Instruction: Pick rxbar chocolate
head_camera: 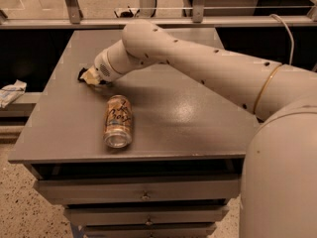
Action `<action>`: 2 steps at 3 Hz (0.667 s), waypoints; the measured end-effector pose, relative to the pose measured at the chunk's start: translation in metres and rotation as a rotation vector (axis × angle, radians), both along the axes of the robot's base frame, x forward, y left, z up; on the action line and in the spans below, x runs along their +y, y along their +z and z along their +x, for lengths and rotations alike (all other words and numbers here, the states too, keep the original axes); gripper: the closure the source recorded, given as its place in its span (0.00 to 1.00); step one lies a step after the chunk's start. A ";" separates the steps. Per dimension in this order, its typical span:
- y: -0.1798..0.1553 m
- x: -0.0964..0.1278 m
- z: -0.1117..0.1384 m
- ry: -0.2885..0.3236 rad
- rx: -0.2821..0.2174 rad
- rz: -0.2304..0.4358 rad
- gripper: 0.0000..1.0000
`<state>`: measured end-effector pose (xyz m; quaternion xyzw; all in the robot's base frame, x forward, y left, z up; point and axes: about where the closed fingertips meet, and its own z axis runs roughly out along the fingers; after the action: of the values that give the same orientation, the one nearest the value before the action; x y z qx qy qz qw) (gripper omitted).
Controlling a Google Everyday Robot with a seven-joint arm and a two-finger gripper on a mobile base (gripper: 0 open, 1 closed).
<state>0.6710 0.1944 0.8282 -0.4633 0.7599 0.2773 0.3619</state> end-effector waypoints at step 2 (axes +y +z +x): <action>0.001 0.000 0.000 0.000 0.000 0.000 1.00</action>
Offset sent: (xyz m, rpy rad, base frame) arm -0.0353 -0.0328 0.1667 0.0621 -0.3761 0.0792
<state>0.6710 0.1944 0.8290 -0.4634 0.7598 0.2773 0.3620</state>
